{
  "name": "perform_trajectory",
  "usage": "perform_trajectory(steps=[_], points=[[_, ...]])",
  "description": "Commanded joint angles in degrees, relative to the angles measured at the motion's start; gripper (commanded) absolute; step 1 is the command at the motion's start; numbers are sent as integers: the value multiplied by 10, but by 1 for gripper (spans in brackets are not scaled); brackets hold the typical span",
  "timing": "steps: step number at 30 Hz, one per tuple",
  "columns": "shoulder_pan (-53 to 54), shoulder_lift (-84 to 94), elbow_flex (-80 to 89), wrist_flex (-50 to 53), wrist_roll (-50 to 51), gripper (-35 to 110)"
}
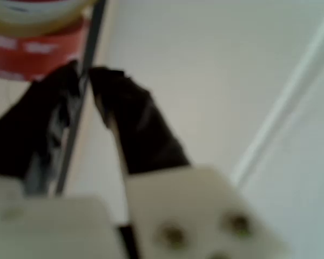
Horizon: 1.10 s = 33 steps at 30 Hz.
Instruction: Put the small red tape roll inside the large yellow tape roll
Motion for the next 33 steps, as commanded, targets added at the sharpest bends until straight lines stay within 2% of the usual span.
perform_trajectory(steps=[1, 26, 30, 33], points=[[-4, 27, -46, -18, 7, 0], [61, 7, -44, 81, 3, 0], [60, 25, -45, 79, 2, 0], [51, 40, -46, 40, 2, 0]])
